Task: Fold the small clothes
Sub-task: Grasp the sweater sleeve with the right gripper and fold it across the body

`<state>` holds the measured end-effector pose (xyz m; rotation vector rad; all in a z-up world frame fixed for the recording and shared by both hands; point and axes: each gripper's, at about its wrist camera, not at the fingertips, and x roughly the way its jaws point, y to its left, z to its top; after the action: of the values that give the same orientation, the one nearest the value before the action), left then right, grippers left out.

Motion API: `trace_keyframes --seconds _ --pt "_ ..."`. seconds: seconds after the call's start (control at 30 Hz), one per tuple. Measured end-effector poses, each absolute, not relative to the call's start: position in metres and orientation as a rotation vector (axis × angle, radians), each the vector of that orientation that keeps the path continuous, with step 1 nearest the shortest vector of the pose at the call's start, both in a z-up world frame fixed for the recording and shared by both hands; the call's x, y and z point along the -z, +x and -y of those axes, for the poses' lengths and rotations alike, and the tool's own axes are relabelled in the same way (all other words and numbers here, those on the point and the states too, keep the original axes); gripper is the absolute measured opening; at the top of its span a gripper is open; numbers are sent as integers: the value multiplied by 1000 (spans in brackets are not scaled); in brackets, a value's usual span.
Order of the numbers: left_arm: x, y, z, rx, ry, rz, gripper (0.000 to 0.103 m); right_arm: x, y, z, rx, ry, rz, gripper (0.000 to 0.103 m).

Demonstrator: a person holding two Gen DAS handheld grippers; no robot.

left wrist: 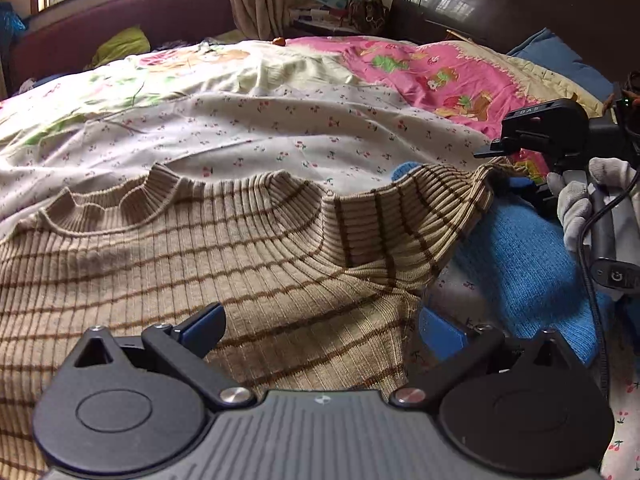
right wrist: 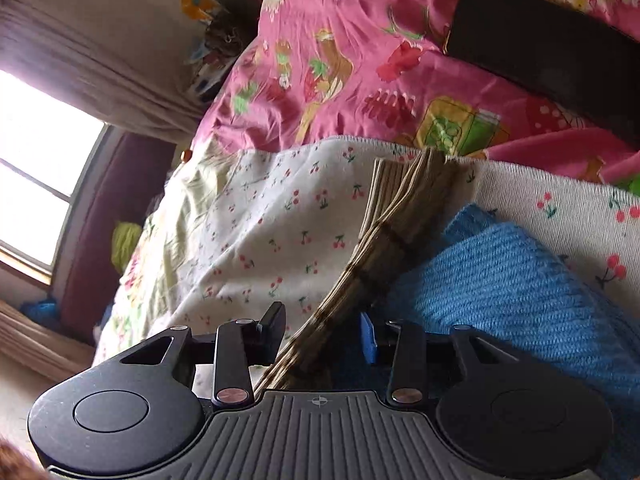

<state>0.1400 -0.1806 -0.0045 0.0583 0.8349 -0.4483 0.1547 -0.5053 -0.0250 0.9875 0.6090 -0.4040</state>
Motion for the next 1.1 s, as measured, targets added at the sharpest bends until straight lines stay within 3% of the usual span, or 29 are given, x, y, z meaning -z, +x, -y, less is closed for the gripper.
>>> trace_keyframes --seconds 0.03,0.07,0.33,0.7,0.8,0.97,1.1 --pt "5 139 180 445 59 -839 103 27 156 507 410 999 -624 13" --pt "3 138 179 442 61 -841 103 28 156 510 413 1022 -630 9" --pt "-17 122 147 405 24 -772 103 -45 133 481 290 956 -447 8" --pt "-29 113 26 220 -110 -701 103 -150 174 273 -50 542 -340 8" --pt "-28 111 -16 140 -171 -679 103 -132 187 195 -177 364 -439 8" --pt "-18 109 -68 16 -230 -662 103 -52 205 91 -386 185 -747 12" --pt "-8 108 -87 -35 -247 -667 103 -30 185 67 -455 128 -799 13"
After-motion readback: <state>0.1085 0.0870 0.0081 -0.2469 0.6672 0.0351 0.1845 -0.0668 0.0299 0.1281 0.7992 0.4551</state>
